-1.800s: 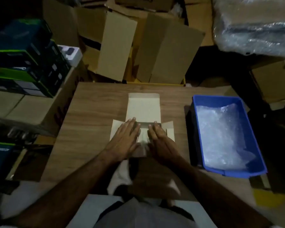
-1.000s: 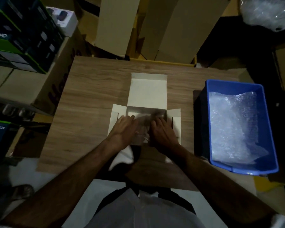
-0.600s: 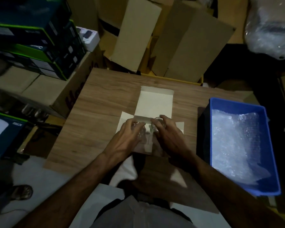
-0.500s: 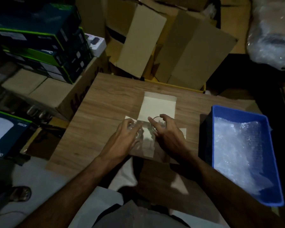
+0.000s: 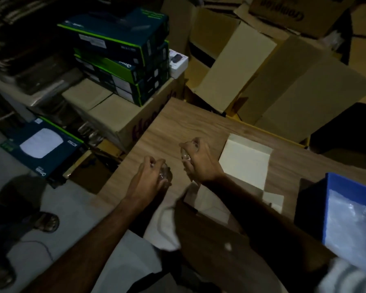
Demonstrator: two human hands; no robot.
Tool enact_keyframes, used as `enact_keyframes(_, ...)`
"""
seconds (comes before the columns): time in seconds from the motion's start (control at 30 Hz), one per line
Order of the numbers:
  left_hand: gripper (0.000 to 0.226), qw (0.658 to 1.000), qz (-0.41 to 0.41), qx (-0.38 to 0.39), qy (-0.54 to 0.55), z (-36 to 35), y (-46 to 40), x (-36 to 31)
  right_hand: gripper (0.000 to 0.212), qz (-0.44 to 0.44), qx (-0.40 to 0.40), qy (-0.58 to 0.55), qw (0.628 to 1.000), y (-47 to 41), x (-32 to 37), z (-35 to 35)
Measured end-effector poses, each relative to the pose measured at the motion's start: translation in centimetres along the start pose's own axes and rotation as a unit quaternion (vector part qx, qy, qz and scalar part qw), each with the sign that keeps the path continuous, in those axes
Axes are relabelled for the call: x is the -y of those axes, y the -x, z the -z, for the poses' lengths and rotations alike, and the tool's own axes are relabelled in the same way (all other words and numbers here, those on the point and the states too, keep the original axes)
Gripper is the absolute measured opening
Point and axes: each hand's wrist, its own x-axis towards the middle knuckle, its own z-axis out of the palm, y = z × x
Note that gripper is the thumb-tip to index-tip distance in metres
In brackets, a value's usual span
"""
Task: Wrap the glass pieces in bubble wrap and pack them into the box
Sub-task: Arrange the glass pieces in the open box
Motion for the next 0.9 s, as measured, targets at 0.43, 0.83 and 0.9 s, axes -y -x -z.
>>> enact_keyframes(0.43,0.064,0.999,0.004,0.039,0.0,-1.4,-1.8,1.6,0.057,-0.059,0.084,-0.013,0.995,-3.5,-0.9,-4.9)
enact_keyframes(0.83,0.078,0.998,-0.017,-0.001,-0.056,-1.1,-1.7,1.1,0.06,-0.031,0.039,0.081,0.996,-1.1,-0.5,-4.2)
enact_keyframes(0.9,0.076,0.998,-0.027,-0.022,-0.059,-0.7,-1.3,0.6,0.056,-0.02,0.002,0.087,0.996,0.4,-0.5,-3.2)
